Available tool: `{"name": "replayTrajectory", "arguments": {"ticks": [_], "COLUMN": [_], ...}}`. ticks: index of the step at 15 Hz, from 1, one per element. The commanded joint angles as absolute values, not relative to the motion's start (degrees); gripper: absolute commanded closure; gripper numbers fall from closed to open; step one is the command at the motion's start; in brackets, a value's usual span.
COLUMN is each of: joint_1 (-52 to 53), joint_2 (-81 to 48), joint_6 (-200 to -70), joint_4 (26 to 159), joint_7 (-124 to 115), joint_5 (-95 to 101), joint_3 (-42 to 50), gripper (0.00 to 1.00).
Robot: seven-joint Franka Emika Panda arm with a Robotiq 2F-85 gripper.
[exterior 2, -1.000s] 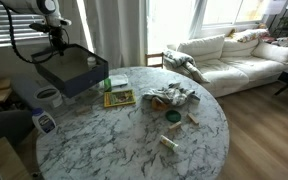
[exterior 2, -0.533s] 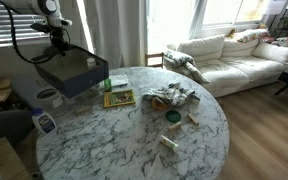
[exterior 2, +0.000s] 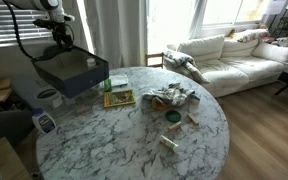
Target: Pick up the white and orange bottle and put it in the shoe box, pick up the yellow bottle with a foil top from the table and put it in the shoe box, pick up the shoe box and put it on top of the crisper drawer
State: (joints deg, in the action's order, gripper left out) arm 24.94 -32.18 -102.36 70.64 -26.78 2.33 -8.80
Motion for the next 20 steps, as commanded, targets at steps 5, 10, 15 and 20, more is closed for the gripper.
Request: {"name": "replayTrajectory", "arguments": {"ticks": [5,10,15,20], "joint_1": [19.57,13.75,9.92,7.4], "joint_2": [-27.29,-21.13,-16.23,-11.06], "joint_6": [-95.5,-92.26,-87.04,-85.86], "joint_4": [68.08,71.52,74.6,79.38], "joint_7": [-10.9,7.25,13.37,11.21], "joint_5": [-0.86,-6.67,-10.22,-10.32], "joint_3": [-10.36,-10.83,-9.45,-7.17], "gripper": [0.0,0.0,0.0,0.0]}}
